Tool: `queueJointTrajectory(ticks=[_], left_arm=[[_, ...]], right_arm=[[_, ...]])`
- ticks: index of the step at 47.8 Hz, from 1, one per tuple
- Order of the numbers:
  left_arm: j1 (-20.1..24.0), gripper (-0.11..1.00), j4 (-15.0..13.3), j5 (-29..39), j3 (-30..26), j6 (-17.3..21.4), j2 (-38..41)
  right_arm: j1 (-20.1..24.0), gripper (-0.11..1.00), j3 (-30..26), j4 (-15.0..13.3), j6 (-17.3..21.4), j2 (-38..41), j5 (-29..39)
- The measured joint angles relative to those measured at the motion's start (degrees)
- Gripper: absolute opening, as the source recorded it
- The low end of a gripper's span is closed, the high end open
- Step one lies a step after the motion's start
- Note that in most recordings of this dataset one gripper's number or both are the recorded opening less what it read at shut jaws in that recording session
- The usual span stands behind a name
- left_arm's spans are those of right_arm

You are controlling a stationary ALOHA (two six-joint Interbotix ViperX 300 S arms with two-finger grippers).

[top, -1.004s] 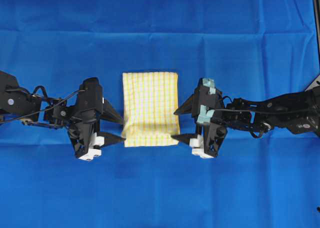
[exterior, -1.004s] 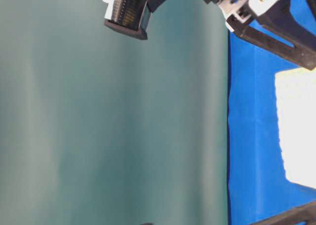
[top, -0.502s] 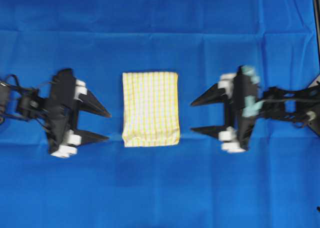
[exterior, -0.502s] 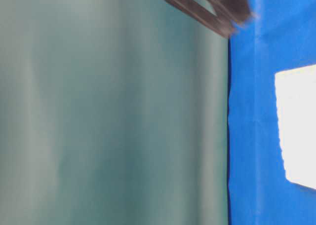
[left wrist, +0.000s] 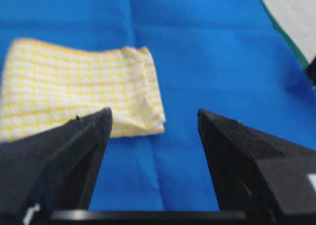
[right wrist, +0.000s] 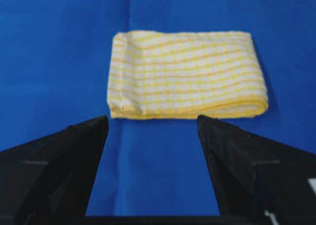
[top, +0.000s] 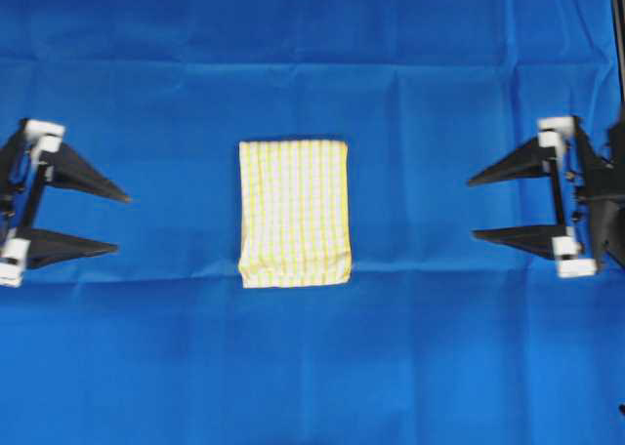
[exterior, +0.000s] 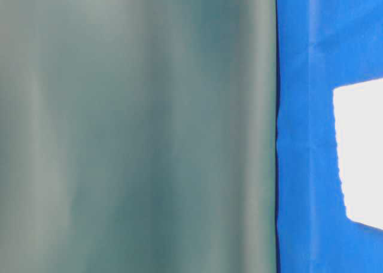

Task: Fold the yellow towel.

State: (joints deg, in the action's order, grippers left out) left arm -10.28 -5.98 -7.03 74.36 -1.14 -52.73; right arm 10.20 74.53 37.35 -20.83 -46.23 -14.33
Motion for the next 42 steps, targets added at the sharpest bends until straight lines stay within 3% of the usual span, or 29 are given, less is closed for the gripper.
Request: queueJointTrajectory(ticks=[5,14,42], left_arm=[[0.00,0.63,0.00,0.35,2.64,1.93,-4.57],[0.00,0.63,0.00,0.53,6.50,2.11,-8.79],[1.05,0.61,0.00,-0.88,9.93,2.20,-9.49]], right_arm=[[0.00,0.74,2.37,0.00,-0.62,-2.90,0.00],[0.00,0.74,5.71,-0.09,-0.79,-4.75,-0.79],[0.00,0.74,8.17,0.00,-0.88,-2.46,-5.54]])
